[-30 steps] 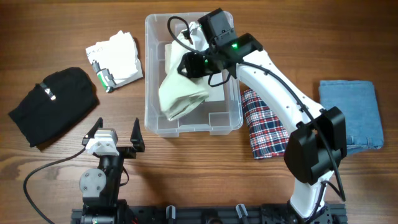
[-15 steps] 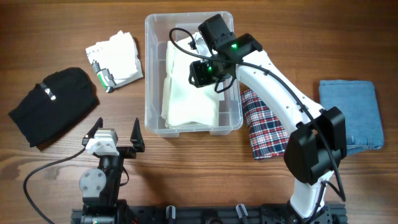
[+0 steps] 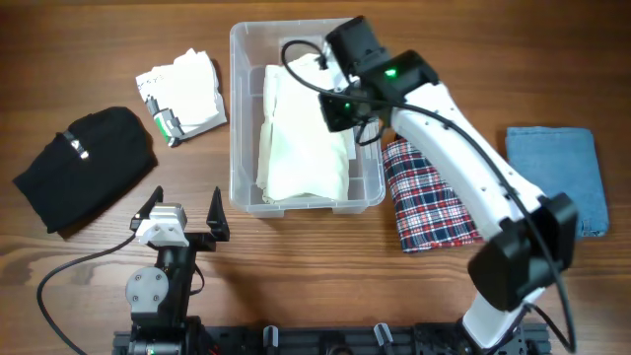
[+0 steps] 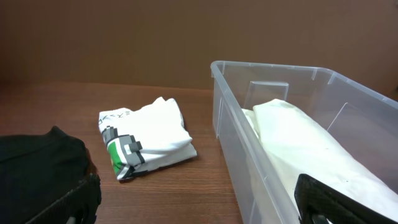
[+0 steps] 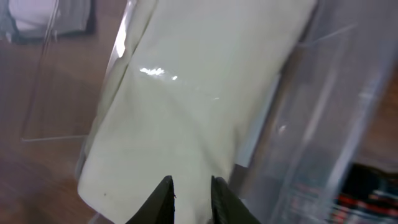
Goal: Pack container
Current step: 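Lower the cream cloth into the bin and open the right gripper, then withdraw the right gripper right toward the folded blue jeans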
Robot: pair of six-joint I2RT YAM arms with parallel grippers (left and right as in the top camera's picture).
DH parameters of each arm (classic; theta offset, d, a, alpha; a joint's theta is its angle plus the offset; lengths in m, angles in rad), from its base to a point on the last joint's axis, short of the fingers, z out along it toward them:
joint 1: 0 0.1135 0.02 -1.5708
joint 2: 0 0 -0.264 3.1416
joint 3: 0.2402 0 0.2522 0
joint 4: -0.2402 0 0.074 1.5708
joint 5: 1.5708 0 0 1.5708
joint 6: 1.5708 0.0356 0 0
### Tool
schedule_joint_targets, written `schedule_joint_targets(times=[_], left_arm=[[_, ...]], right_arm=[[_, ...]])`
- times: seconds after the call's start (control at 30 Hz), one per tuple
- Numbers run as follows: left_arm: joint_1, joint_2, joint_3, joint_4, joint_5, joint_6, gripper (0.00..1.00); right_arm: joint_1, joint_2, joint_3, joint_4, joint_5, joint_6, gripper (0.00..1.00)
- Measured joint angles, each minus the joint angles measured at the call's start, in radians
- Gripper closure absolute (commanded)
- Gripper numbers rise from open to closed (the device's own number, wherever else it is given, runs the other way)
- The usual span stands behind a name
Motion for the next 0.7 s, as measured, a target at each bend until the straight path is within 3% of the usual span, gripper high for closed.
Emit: schedule_joint_targets(times=[0.17,0.33,0.7], left_arm=[[0.0,0.0,0.0,0.0,0.0,0.0,0.0],[0.0,0.0,0.0,0.0,0.0,0.0,0.0],[0.0,0.0,0.0,0.0,0.0,0.0,0.0]], right_arm=[[-0.111,-0.136,0.001,-0.105,0.028,0.005,0.96],[-0.241,-0.288,0.008,-0.202,0.051,0.006,0.96],[-0.31,-0.53,0.014,-0.254,0.076,0.011,0.96]])
